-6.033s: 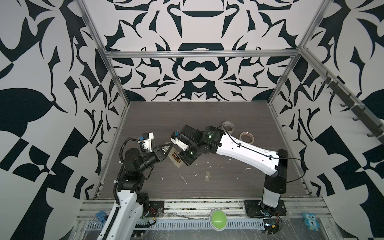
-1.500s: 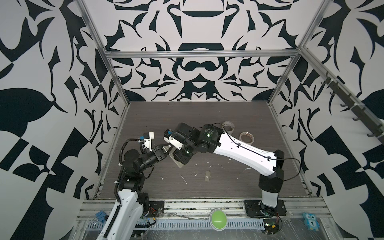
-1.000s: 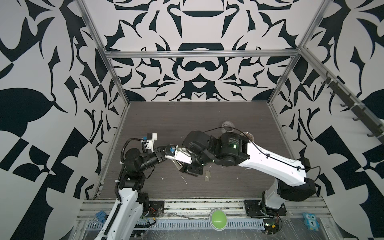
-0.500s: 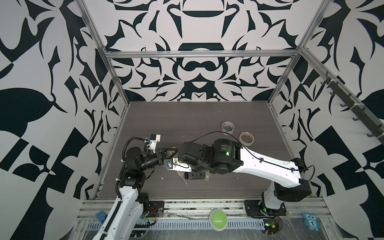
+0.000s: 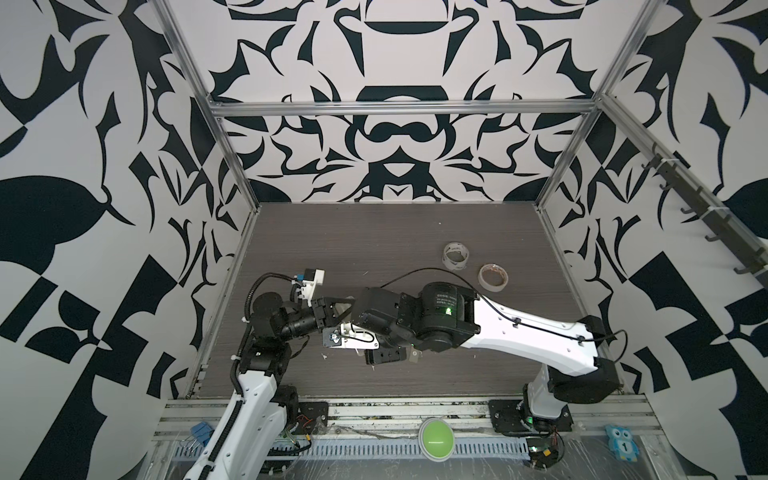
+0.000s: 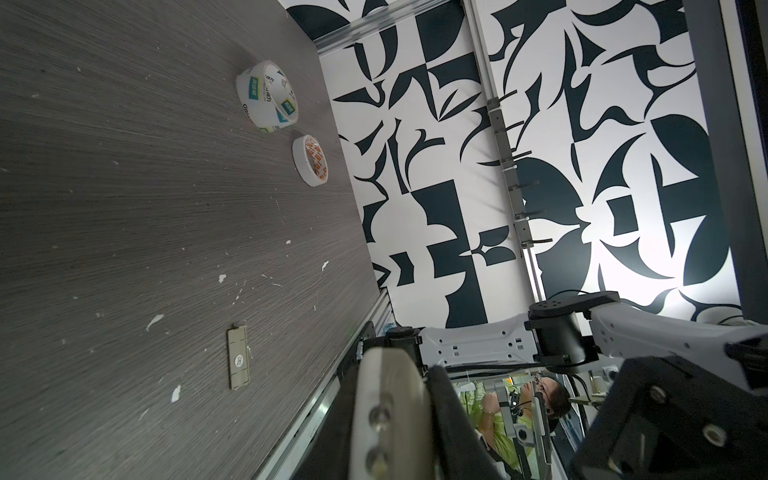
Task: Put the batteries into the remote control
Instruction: 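Move the right gripper over the two batteries in the remote, then push both batteries down with the right gripper fingertips while left holds remote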
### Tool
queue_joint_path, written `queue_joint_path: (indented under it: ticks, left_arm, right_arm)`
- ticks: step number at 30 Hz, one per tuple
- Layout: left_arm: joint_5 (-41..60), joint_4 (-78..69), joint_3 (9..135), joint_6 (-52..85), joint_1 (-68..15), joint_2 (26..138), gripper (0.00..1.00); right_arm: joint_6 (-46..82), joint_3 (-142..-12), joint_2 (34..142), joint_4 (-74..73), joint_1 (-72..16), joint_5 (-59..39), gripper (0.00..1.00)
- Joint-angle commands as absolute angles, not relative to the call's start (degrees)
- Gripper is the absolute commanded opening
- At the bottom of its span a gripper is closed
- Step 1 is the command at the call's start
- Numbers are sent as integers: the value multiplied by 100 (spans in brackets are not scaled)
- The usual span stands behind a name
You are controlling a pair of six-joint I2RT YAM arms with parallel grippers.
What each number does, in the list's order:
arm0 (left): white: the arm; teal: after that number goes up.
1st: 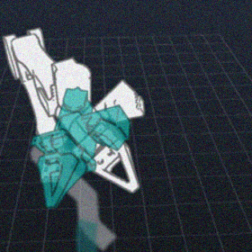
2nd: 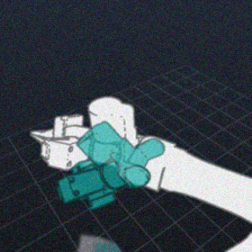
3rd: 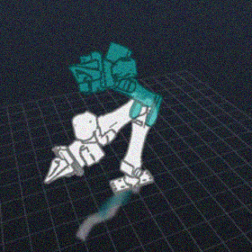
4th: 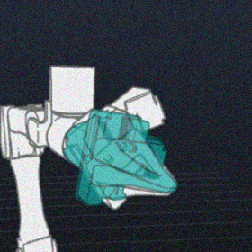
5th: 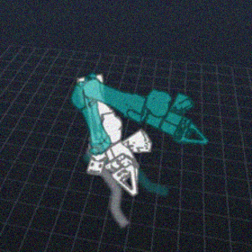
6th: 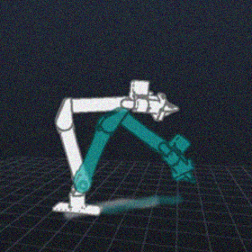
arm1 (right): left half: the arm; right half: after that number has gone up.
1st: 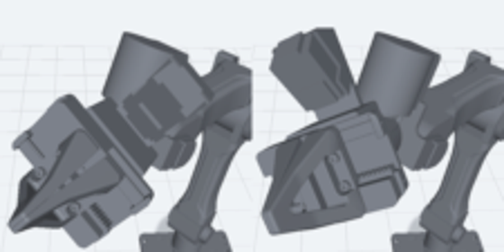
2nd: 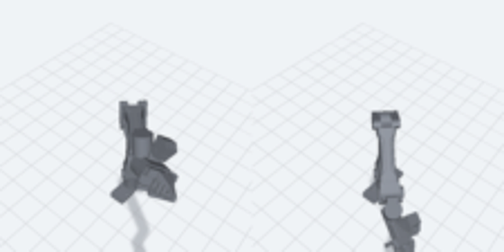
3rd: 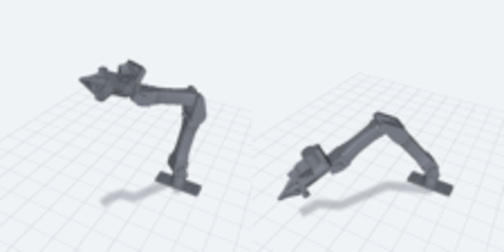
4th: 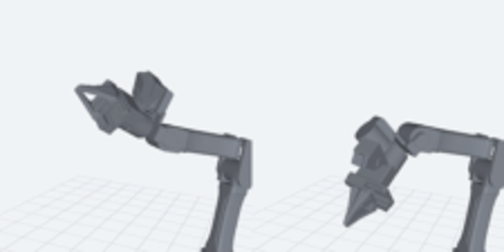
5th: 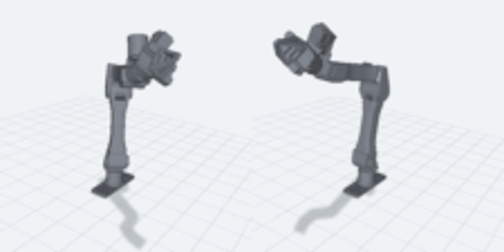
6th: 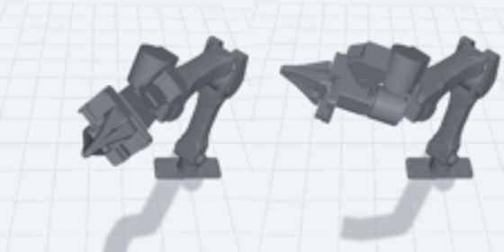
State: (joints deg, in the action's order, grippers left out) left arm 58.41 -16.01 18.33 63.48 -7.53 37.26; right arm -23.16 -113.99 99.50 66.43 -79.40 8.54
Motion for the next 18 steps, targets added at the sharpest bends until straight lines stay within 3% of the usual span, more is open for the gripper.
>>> queue_joint_path:
  ticks: [1,18]
  left_arm:
    - [6003,-1710,2030,6416,-773,3677,0]
    - [6038,-1806,2009,6495,-947,3566,0]
  right_arm:
    - [-2487,-11382,9991,6424,-7963,743,55]
    - [-2439,-11425,10240,6530,-7961,237,43]
